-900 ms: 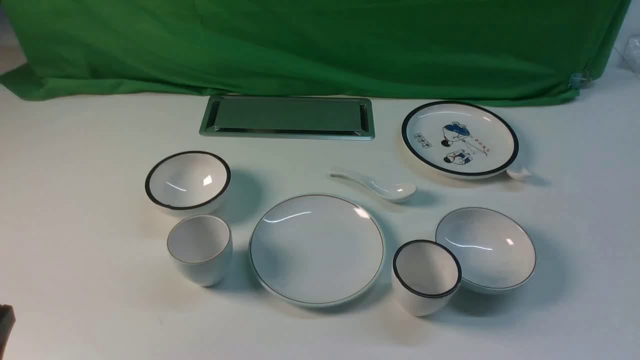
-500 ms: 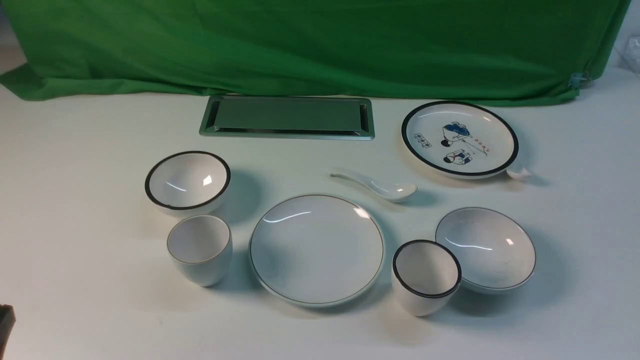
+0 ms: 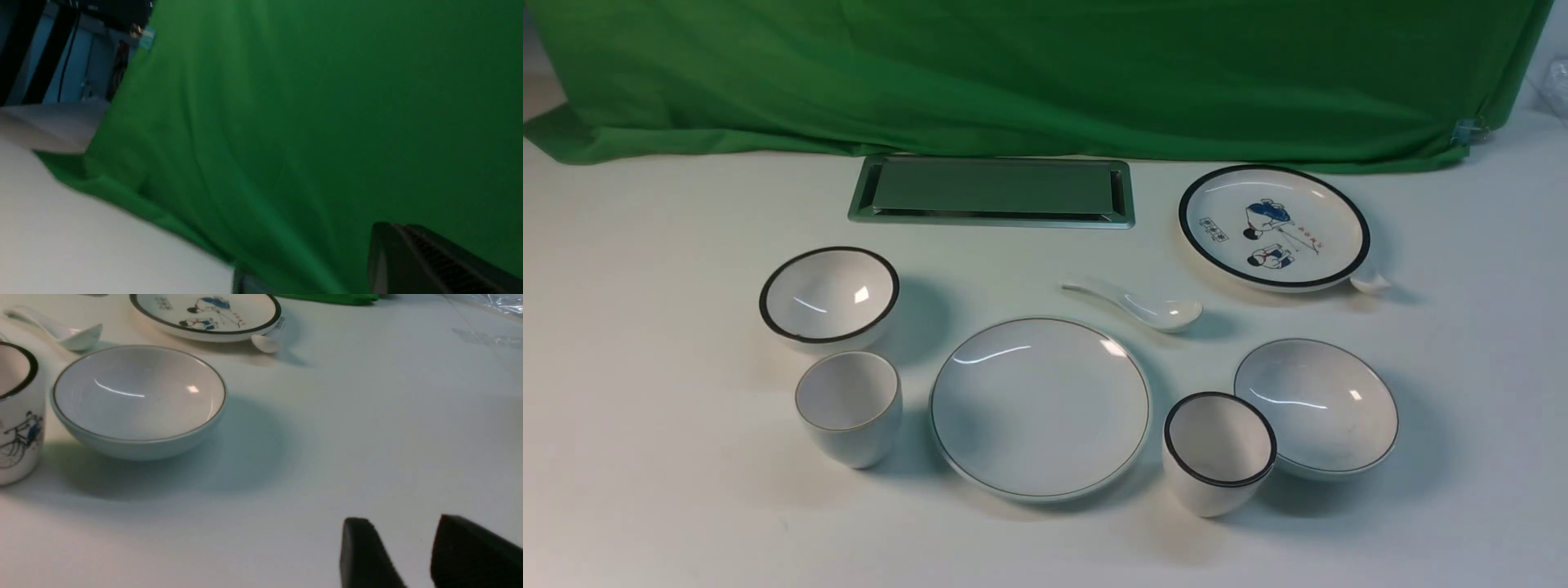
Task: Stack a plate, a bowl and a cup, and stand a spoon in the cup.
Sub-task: Use the right arm to grab a blue rice bowl, then use the right arm to put the blue rice bowl into the blue large plate in the middle, then use the left arm to grab a blue teacup, then use the left arm to put the blue teacup into the blue rice bowl in the middle
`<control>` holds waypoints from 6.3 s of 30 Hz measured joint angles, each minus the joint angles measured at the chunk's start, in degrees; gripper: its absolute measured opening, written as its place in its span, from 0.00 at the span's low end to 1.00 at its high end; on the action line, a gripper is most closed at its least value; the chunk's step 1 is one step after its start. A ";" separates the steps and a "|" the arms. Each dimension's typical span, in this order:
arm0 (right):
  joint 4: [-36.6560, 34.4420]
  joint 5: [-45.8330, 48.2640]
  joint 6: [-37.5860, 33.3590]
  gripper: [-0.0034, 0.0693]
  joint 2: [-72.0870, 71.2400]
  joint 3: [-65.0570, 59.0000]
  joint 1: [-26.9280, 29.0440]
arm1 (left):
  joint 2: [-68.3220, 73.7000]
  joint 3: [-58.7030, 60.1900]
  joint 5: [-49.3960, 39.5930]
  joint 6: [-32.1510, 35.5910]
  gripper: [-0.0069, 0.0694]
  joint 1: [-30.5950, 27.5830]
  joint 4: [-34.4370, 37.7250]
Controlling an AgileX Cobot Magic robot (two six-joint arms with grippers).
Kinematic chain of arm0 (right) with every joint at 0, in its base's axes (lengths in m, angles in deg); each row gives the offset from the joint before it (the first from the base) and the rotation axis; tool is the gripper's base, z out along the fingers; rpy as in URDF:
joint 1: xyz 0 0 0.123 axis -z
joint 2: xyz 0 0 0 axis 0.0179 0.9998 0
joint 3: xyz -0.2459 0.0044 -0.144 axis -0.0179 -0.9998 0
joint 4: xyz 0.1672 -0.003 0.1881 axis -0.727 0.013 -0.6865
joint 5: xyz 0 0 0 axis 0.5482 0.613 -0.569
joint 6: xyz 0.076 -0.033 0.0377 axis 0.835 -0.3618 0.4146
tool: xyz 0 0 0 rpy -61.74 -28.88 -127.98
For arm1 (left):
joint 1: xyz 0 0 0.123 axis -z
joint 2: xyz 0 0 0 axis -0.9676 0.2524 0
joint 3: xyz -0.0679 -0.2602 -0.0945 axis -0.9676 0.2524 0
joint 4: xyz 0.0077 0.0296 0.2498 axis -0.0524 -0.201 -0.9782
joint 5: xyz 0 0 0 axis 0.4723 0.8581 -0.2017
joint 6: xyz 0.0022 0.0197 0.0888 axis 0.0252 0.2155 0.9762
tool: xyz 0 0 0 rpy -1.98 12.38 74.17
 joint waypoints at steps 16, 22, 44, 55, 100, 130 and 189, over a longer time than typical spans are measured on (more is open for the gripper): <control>-7.91 -29.85 35.67 0.42 0.00 0.00 0.00 | 33.47 -48.44 -53.51 -5.52 0.12 -0.05 -13.91; -2.40 -12.71 38.10 0.13 7.71 7.88 -4.59 | 57.31 -53.86 -69.54 7.18 0.12 -0.05 -14.13; -3.82 28.12 5.39 0.51 93.20 63.58 -9.92 | 65.78 -54.16 -67.97 12.31 0.12 -0.05 -12.13; -8.47 30.50 0.98 0.59 110.90 73.48 -8.65 | 60.20 -54.16 -66.28 11.62 0.12 -0.05 -13.89; -22.45 28.78 -4.38 0.26 117.18 90.22 -30.42 | 59.89 -54.06 -65.85 12.30 0.12 -0.05 -12.16; -3.52 54.11 -4.63 0.44 90.34 101.76 -24.56 | 87.56 -54.06 -51.66 -2.47 0.68 10.91 -20.80; -15.93 50.53 -24.31 0.59 115.48 112.83 -23.78 | 114.49 -93.22 -79.00 -6.71 0.53 27.11 -17.29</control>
